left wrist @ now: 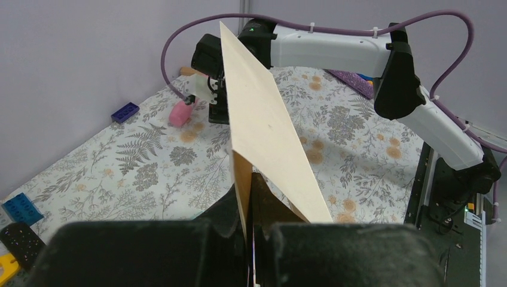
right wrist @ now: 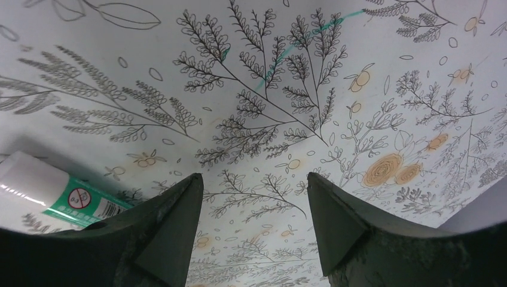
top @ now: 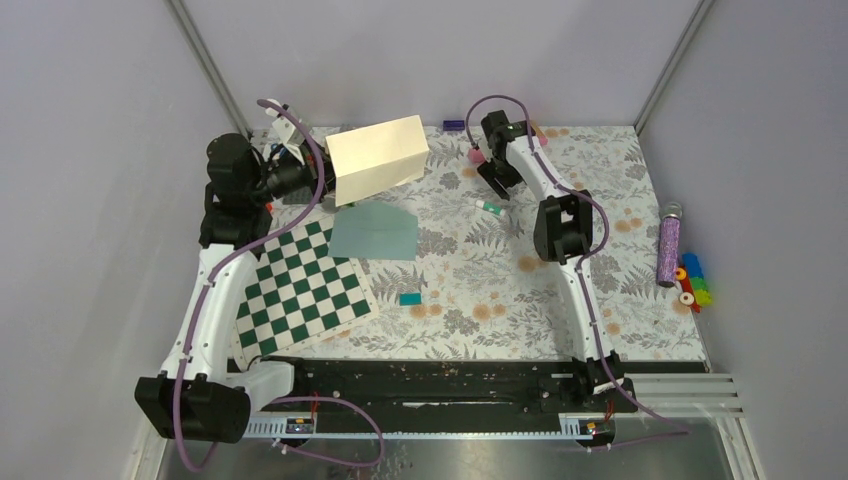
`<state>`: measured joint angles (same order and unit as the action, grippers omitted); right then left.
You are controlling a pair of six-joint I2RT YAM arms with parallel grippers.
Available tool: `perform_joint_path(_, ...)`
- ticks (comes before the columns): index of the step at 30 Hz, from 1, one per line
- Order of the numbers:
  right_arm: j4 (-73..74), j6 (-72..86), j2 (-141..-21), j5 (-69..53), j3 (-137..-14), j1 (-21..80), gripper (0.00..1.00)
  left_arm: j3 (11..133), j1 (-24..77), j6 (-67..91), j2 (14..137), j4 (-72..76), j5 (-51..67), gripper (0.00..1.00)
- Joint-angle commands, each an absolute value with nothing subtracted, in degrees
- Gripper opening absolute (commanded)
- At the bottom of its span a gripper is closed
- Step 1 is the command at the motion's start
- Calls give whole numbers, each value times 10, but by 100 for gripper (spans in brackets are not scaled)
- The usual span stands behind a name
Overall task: Place the letter into the envelope and seal it
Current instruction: Place the solid glue at the center of the board.
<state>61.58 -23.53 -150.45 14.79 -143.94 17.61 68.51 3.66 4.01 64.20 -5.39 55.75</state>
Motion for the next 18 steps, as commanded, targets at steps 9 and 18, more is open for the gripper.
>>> perform_joint_path(9, 609, -259, -1500, 176, -1412, 187, 72, 686, 33, 46, 631, -20, 567, 0)
perform_joint_path(18, 604, -259, -1506, 227, -1417, 188, 72, 687, 33, 48, 630, -19, 569, 0)
